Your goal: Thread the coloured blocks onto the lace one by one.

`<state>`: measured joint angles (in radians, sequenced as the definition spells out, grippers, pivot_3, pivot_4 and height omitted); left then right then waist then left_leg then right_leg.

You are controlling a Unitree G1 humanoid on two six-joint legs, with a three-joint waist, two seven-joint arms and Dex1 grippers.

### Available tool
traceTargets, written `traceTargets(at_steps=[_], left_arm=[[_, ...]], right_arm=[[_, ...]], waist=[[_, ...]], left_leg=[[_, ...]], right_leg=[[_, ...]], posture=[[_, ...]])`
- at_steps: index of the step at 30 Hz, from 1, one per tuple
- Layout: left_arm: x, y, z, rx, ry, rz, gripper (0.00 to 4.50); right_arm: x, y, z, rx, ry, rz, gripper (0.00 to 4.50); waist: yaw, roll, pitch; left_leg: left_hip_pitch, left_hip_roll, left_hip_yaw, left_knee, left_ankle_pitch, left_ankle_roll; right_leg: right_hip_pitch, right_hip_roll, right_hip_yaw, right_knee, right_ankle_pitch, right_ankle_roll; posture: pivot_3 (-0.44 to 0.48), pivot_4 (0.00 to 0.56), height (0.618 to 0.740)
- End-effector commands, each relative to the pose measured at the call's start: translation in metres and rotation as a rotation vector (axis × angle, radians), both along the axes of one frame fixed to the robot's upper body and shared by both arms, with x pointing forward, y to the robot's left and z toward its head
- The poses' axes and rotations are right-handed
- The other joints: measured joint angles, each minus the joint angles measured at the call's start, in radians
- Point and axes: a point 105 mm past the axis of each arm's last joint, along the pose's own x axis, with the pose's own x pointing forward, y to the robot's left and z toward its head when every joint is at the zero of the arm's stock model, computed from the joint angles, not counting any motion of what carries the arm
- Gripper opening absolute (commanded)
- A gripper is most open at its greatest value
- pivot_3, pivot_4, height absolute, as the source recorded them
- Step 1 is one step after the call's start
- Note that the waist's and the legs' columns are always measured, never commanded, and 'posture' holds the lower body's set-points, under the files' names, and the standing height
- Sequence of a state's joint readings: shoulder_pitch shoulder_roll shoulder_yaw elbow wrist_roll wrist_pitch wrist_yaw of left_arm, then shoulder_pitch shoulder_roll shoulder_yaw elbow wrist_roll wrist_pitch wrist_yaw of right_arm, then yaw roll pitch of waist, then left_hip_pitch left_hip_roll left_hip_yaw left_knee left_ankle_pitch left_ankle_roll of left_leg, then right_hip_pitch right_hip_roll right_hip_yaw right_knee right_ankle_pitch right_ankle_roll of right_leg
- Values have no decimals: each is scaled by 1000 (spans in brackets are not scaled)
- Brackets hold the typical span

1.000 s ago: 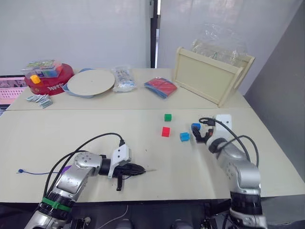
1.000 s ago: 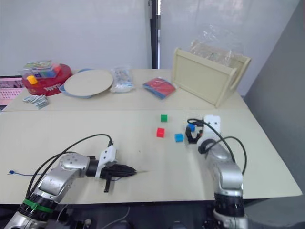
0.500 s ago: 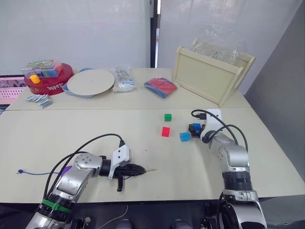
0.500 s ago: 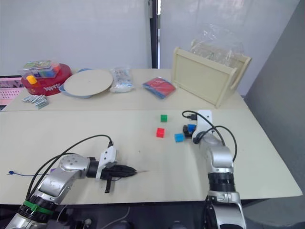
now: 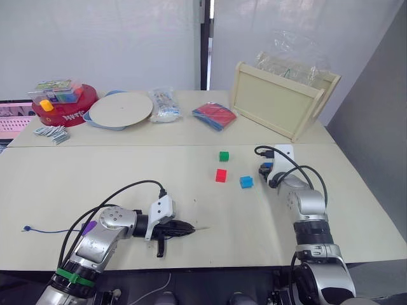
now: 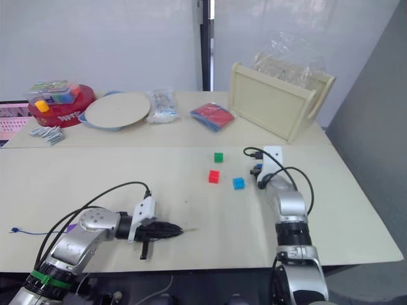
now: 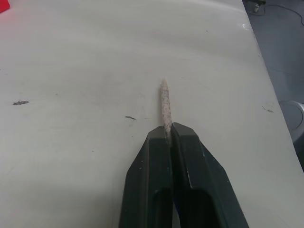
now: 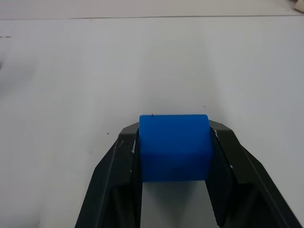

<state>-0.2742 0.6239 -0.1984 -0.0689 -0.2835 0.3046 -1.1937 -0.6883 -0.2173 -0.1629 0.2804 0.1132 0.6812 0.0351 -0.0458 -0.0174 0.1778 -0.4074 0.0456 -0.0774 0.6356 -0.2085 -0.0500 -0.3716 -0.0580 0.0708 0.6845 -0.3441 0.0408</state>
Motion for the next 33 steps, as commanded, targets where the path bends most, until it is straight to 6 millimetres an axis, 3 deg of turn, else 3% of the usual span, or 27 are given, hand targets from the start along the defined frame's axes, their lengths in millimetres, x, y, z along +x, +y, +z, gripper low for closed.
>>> traceTargets(at_steps=[1,4,7,10,12,14,16,19,24,31,33], left_arm=[[0,-4,10,-24,-41,-17,0],[0,-4,10,-25,-40,-16,0],[1,-3,10,-27,-40,-15,0],[3,-2,10,-29,-38,-11,0],[5,-3,10,-31,-37,-10,0],[6,-4,11,-35,-37,-12,0],[8,-5,12,-38,-38,-20,0],[9,-7,16,-44,-45,-29,0],[6,-12,22,-49,-55,-52,0],[4,-10,21,-46,-54,-41,0],[4,-9,21,-46,-54,-36,0]], right_arm=[[-2,-4,25,0,-113,1,1208],[-14,-4,45,3,-197,30,1208],[-41,7,67,10,-277,110,1208],[-82,38,86,44,-347,287,1208],[-104,58,88,62,-356,409,1208],[-131,77,76,137,-322,531,1208],[-150,85,49,122,-213,604,1208],[-164,88,19,96,-91,635,1208],[-168,94,-21,58,21,624,1208],[-163,102,-47,48,94,625,1208],[-161,101,-42,59,73,617,2243]], waist=[[0,0,0],[3,0,0],[3,0,0],[3,1,0],[0,1,0],[1,1,0],[5,1,0],[5,1,0],[-1,0,0],[-2,-1,-1],[-1,-1,-1]], left_leg=[[0,0,0,0,0,0],[0,0,0,0,0,0],[-1,0,0,-1,0,0],[-2,0,0,-1,0,0],[-1,0,-1,-2,0,0],[-1,0,-1,-2,0,0],[0,0,-1,-2,0,0],[-1,-1,-1,-1,0,0],[0,-1,-1,-1,0,0],[1,0,-1,-1,0,0],[2,0,-1,-1,0,0]], right_leg=[[0,0,0,0,0,0],[0,0,0,0,0,0],[-1,0,0,0,0,0],[-1,0,0,-1,0,0],[-1,0,0,-1,0,0],[-1,0,0,-1,0,0],[0,0,-1,-1,0,0],[0,-1,-1,-2,0,0],[1,0,-1,-1,0,0],[1,0,-1,-2,0,0],[2,0,-1,-1,0,0]], posture=[[0,150,740],[0,150,740],[0,150,740],[0,150,740],[0,150,740],[0,150,740],[0,150,740],[0,150,740],[0,150,740],[0,150,740],[0,150,740]])
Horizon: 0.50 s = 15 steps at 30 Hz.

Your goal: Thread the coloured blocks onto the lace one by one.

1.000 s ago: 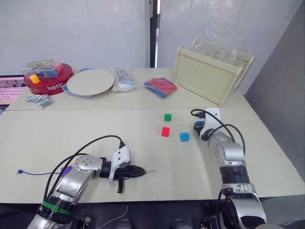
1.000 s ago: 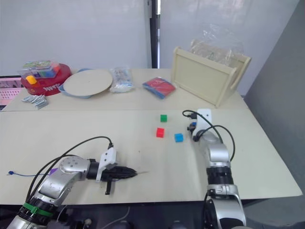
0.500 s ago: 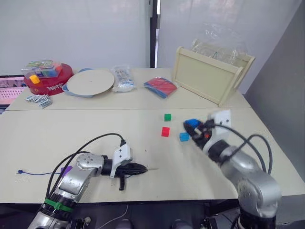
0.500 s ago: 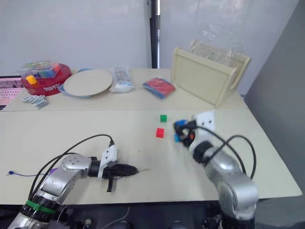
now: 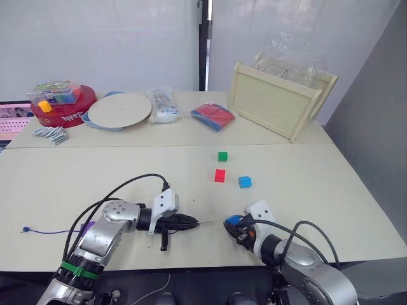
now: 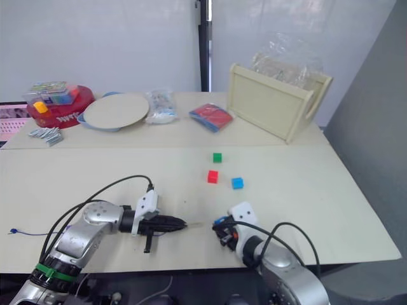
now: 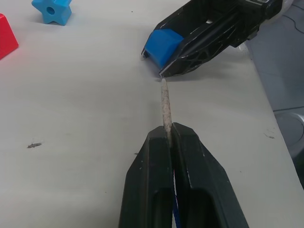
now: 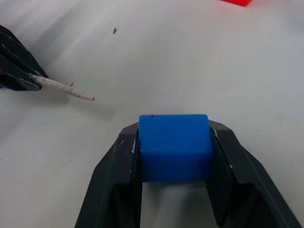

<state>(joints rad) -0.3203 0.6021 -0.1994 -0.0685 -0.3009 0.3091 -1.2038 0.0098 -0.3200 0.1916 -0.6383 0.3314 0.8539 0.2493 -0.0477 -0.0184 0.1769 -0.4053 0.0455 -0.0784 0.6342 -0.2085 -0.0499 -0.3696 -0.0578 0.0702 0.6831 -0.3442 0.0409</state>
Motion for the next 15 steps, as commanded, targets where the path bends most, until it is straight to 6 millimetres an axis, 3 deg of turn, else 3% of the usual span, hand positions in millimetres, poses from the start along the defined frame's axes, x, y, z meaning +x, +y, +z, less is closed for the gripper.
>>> traceTargets(at_steps=[1,7,13,15], left_arm=[[-1,1,9,-10,-25,-1,0],[0,3,10,-8,-25,10,0],[2,4,11,-4,-25,10,0],[1,4,11,0,-23,5,0]], right_arm=[[2,1,3,16,-3,11,2596],[-4,-11,36,8,-37,200,4468],[-12,-16,46,-70,-8,529,4468],[-3,-16,46,-149,-32,681,4468]], waist=[[1,0,0],[8,0,0],[7,0,1],[5,0,1]], left_leg=[[0,0,0,0,0,0],[-1,-1,0,1,0,0],[-1,-1,0,1,0,0],[-1,-1,0,1,0,0]], right_leg=[[0,0,0,0,0,0],[0,-1,0,0,0,0],[0,-1,0,-1,0,0],[0,-1,-1,-1,0,0]], posture=[[0,150,740],[0,150,740],[0,150,740],[0,150,740]])
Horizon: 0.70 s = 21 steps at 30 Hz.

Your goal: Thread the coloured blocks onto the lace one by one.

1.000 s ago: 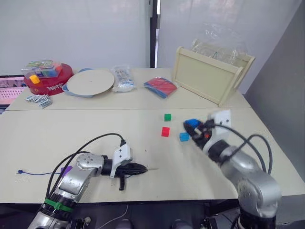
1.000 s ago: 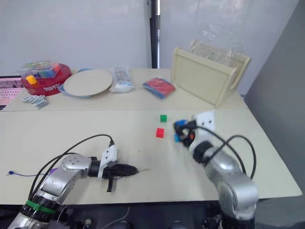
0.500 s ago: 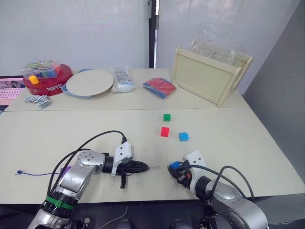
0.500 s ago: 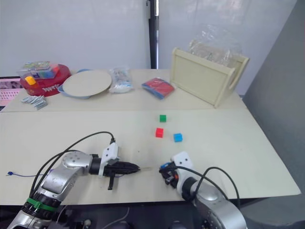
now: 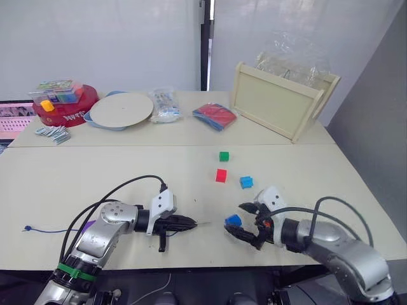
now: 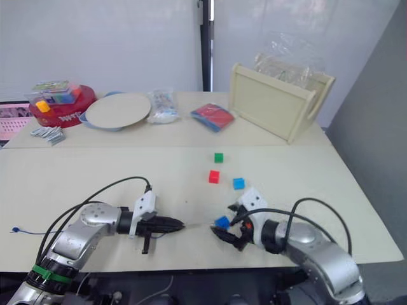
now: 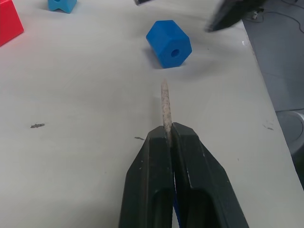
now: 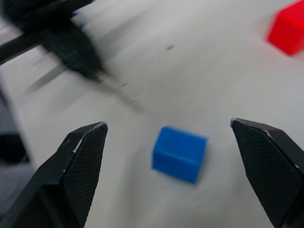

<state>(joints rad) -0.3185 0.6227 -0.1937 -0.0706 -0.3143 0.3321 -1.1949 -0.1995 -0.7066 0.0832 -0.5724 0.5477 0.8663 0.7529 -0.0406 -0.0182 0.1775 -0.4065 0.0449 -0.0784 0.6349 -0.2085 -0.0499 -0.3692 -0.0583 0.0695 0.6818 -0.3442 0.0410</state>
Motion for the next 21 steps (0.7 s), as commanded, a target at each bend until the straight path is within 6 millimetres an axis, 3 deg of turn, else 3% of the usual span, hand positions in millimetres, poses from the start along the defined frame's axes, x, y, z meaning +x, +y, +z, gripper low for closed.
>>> traceTargets(at_steps=[1,8,17,21], left_arm=[[-1,-1,11,-6,-39,-20,0],[-7,-1,12,7,-37,-24,0],[-12,-2,14,22,-22,-22,0],[-14,-2,13,32,-20,-23,0]], right_arm=[[10,7,5,-79,-70,291,4468],[45,3,-16,-295,-226,556,4468],[52,3,-18,-260,-249,683,4468],[51,2,-23,-252,-241,681,3402]], waist=[[-8,0,0],[-1,0,0],[0,0,1],[-1,0,1]], left_leg=[[0,0,0,0,0,0],[-1,1,0,1,0,0],[-3,1,0,6,0,0],[-3,1,0,6,0,0]], right_leg=[[0,0,0,0,0,0],[0,0,0,-2,0,0],[0,0,0,0,0,0],[0,0,0,0,0,0]], posture=[[0,150,740],[0,150,740],[0,150,740],[0,150,740]])
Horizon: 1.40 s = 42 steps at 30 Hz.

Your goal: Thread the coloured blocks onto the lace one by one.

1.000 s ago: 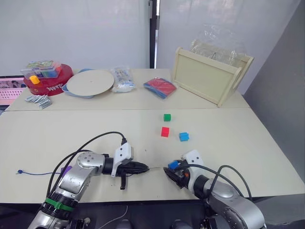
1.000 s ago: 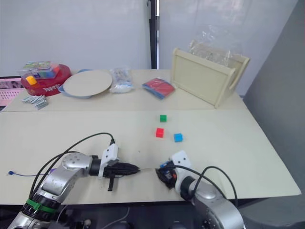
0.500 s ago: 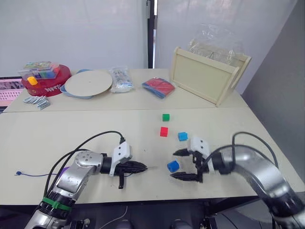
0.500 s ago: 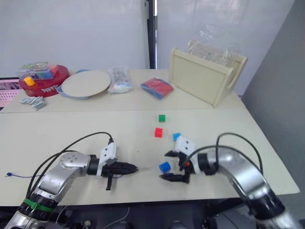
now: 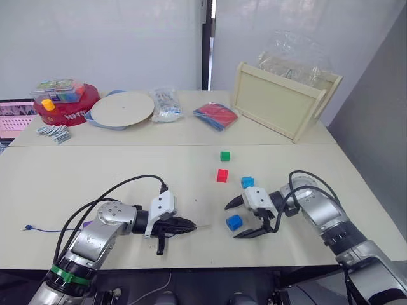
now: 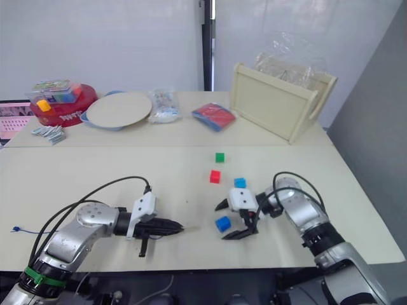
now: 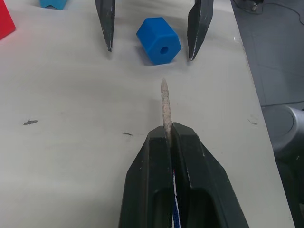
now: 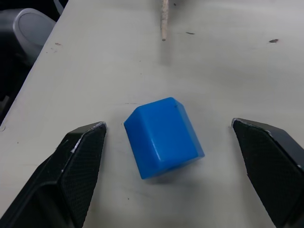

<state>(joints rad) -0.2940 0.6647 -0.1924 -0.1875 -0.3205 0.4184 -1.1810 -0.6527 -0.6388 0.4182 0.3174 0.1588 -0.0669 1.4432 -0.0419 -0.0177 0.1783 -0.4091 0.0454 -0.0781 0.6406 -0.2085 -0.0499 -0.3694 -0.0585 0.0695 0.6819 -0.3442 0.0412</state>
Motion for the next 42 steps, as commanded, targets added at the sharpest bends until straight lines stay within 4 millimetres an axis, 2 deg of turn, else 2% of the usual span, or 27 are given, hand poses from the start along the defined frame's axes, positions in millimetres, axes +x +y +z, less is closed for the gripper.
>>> traceTargets(at_steps=[1,6,14,18,42], left_arm=[[-3,-2,7,-10,-24,-13,0],[-4,-5,8,-11,-24,-18,0],[2,-12,9,13,-45,-13,0],[1,-15,9,18,-36,-28,0],[9,-32,9,25,-38,-67,0]], right_arm=[[0,-2,5,22,-20,3,3008],[-1,-2,1,32,-2,-18,1336],[-13,13,-5,68,42,-114,1296],[-12,16,-10,46,23,-168,1296],[-23,32,-6,24,19,-159,1296]], waist=[[0,0,0],[0,0,0],[-3,0,0],[-4,0,0],[-4,0,0]], left_leg=[[0,0,0,0,0,0],[0,0,0,0,0,0],[1,0,0,0,0,0],[1,1,0,0,0,0],[3,1,0,0,0,0]], right_leg=[[0,0,0,0,0,0],[0,0,0,0,0,0],[0,0,0,1,0,0],[0,1,0,2,0,0],[1,2,1,2,0,0]], posture=[[0,150,740],[0,150,740],[0,150,740],[0,150,740],[0,150,740]])
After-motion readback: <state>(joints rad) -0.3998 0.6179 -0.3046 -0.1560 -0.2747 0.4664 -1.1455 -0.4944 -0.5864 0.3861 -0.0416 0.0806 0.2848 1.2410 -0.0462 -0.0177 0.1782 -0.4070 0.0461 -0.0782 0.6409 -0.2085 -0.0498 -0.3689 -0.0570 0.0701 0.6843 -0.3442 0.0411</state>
